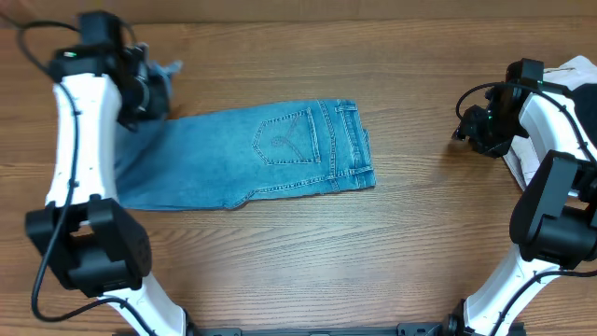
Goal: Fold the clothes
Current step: 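Lift the leg hems with the left gripper and fold them onto the seat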
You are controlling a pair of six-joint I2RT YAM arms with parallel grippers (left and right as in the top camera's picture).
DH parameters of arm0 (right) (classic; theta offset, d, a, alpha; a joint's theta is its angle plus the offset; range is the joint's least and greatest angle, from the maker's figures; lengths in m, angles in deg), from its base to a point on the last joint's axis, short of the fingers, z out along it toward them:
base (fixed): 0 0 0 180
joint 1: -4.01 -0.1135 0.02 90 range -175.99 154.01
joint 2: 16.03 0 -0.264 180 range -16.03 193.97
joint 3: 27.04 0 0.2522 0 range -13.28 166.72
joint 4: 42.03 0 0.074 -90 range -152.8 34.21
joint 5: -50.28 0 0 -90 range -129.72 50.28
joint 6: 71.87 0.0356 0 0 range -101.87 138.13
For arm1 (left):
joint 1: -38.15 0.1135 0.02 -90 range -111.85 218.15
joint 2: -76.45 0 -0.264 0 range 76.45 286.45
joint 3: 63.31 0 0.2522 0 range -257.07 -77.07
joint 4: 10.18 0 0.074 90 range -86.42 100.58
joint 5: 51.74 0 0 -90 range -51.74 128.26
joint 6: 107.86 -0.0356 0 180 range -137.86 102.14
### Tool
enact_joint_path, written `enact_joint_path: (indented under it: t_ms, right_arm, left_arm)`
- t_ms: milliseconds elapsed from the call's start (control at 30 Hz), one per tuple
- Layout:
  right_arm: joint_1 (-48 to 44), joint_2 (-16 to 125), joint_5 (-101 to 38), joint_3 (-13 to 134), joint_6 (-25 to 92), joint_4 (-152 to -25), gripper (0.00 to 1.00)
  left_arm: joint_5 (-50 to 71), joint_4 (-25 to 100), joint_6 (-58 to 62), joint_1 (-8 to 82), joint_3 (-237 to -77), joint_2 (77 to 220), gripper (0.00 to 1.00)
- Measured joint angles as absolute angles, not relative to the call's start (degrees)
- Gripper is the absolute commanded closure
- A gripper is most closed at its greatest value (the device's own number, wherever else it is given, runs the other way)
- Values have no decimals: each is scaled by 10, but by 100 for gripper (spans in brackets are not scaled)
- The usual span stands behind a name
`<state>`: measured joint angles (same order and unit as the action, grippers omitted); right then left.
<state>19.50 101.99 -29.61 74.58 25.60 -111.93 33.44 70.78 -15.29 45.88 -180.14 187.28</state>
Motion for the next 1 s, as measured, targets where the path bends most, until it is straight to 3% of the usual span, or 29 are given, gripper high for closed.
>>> enact_joint_path:
  t_ms: [433,500,533,600,667,700,1000]
  right_arm:
    - [195,1020,-295,746,256,-1120,45]
    - [195,1020,-295,746,256,-1120,44]
    - [195,1020,-295,746,256,-1120,45]
    - [195,1020,-295,746,256,-1120,44]
    - [195,1020,-295,746,256,-1120,45]
    - [195,1020,-295,746,256,-1119,45]
    - [195,1020,-295,746,256,-1120,44]
  left_arm:
    - [347,641,-142,398,-1682,1883,91]
    - [347,636,-134,395,-1680,1883,80]
    - [347,635,-131,393,-1679,1883,67]
    - [342,635,-121,393,-1679,1883,23]
    - [329,635,-118,393,-1679,1883,4]
    - [320,635,-118,393,-1679,1883,0]
    - [273,679,-141,397,-1728,1883,0]
